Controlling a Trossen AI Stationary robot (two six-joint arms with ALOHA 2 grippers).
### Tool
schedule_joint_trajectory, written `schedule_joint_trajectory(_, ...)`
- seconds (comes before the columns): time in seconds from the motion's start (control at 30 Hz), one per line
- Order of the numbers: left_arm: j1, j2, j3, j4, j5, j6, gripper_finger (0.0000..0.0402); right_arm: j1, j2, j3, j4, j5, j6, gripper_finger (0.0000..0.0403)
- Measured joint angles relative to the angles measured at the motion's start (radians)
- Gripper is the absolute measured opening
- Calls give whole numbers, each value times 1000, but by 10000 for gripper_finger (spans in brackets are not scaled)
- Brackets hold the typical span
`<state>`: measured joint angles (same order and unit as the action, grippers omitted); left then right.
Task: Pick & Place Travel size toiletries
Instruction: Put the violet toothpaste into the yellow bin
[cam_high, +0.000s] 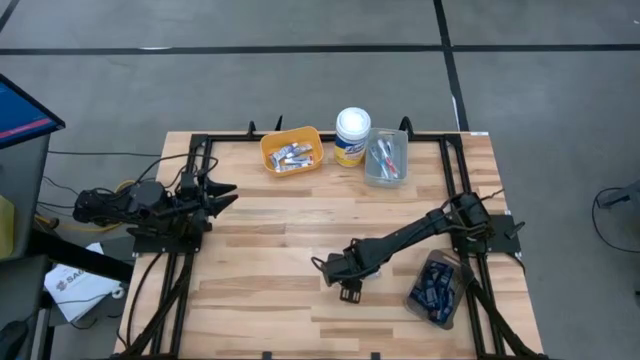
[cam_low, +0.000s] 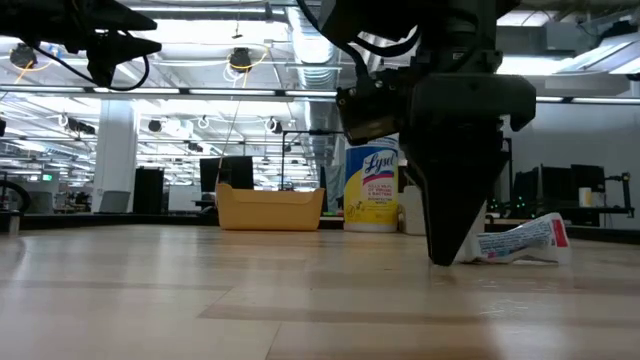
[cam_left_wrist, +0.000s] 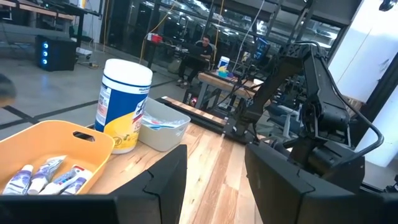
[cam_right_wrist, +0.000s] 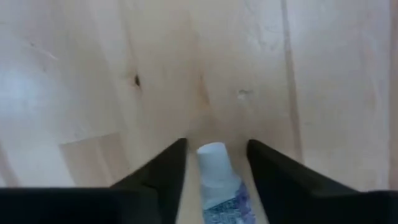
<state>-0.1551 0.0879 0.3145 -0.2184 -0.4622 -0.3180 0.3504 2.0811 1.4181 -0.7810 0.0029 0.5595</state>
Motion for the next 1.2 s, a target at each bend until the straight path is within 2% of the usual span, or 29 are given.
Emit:
schedule_joint_trajectory(0.2, 0, 0, 0, 2, 0, -1, 159, -5, 1, 0, -11, 4, -44, 43)
schedule_joint_trajectory(0.43, 0, 0, 0, 3, 0, -1, 159, -50, -15, 3, -4, -15, -89, 42)
schedule_joint_trajectory(0.63, 0, 0, 0, 4, 0, -1, 159, -163, -122, 51, 46, 61, -188, 42)
schedule_joint_trajectory(0.87, 0, 0, 0, 4, -1, -1, 159, -386, -208, 118, 311, 135, -304, 42)
schedule_joint_trajectory(1.03, 0, 0, 0, 4, -4, -1, 159, -539, -131, 237, 414, 140, -375, 42)
schedule_joint_trajectory(1.2, 0, 0, 0, 3, -25, -1, 159, -636, 35, 444, 421, 130, -386, 42)
